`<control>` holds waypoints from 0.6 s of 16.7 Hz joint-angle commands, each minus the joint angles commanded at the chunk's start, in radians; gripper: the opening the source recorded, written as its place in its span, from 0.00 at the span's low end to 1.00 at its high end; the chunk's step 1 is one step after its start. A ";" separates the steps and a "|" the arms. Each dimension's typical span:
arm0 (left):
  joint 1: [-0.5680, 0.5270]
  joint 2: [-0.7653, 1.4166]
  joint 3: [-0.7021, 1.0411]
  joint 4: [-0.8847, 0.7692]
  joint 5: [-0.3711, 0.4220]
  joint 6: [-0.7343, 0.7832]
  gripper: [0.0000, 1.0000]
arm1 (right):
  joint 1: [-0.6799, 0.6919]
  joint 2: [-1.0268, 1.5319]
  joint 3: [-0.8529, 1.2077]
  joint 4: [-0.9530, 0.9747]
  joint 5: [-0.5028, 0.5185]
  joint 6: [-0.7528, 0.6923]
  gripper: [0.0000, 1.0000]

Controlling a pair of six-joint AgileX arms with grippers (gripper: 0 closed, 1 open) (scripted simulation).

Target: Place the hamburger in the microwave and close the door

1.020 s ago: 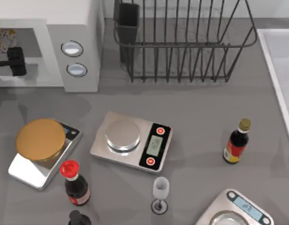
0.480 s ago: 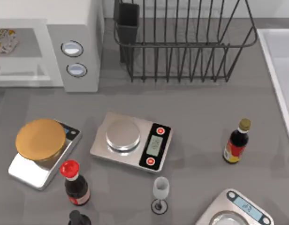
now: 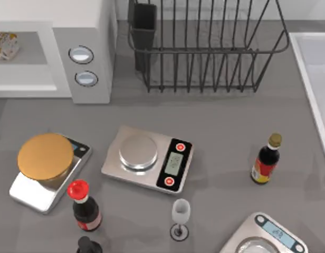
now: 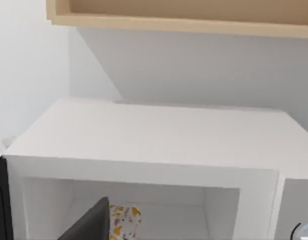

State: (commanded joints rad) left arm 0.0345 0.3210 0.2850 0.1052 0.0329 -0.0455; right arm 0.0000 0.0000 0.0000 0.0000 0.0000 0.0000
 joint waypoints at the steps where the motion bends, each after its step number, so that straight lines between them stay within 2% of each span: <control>1: -0.007 -0.077 -0.058 -0.017 -0.006 0.007 1.00 | 0.000 0.000 0.000 0.000 0.000 0.000 1.00; 5: -0.029 -0.279 -0.242 -0.084 -0.027 0.036 1.00 | 0.000 0.000 0.000 0.000 0.000 0.000 1.00; 10: -0.034 -0.321 -0.285 -0.105 -0.033 0.046 1.00 | 0.000 0.000 0.000 0.000 0.000 0.000 1.00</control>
State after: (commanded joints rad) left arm 0.0000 0.0000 0.0000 0.0000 0.0000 0.0000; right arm 0.0000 0.0000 0.0000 0.0000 0.0000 0.0000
